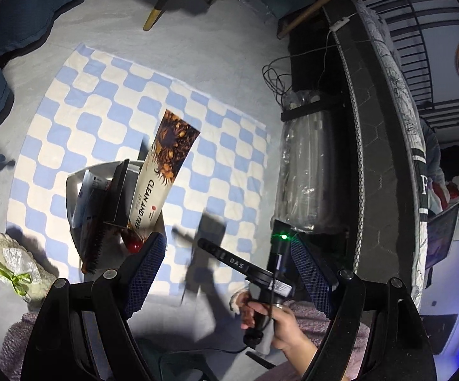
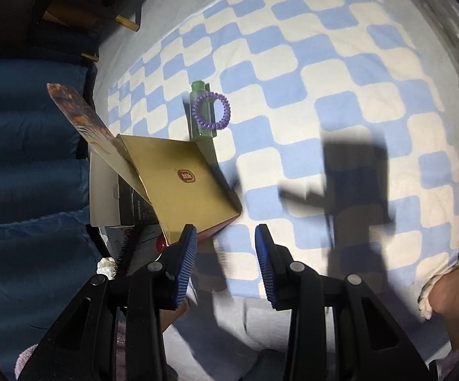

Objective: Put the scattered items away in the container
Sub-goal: 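Move the right gripper to the purple coil bracelet and close on it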

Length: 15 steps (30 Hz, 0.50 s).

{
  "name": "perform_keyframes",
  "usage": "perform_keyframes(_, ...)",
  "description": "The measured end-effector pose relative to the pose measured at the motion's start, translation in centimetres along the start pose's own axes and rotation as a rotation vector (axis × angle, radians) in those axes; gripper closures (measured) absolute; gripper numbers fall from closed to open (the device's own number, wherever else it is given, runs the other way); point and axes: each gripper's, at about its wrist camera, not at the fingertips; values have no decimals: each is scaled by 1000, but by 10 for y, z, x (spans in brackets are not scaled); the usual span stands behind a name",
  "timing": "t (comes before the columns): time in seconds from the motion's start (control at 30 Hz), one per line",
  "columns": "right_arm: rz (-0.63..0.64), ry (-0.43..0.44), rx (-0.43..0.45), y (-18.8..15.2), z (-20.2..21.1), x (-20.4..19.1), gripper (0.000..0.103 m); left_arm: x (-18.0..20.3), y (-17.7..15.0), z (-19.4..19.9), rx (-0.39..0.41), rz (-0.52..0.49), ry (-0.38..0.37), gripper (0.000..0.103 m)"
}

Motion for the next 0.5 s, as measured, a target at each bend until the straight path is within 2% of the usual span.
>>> perform_keyframes(0.13,-137,119,-39,26,-36,10,64,-9,4,6,22,43,-24,22)
perform_keyframes(0.3,-333,216,-99,63,-85,14,64,-22,7,11,31,114,-83,22)
perform_keyframes(0.4,-448,305,-150,84,-114,17,64,-27,11,11,21,116,-80,22)
perform_keyframes(0.5,-510,379,-195,100,-137,16,64,-31,18,16,19,123,-79,22)
Point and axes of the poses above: each gripper's, at about its wrist camera, not at the fingertips, and z roughly against the way its jaws point, x to its right, y to its top, and after that the axes turned 9 degrees about -y, right-handed
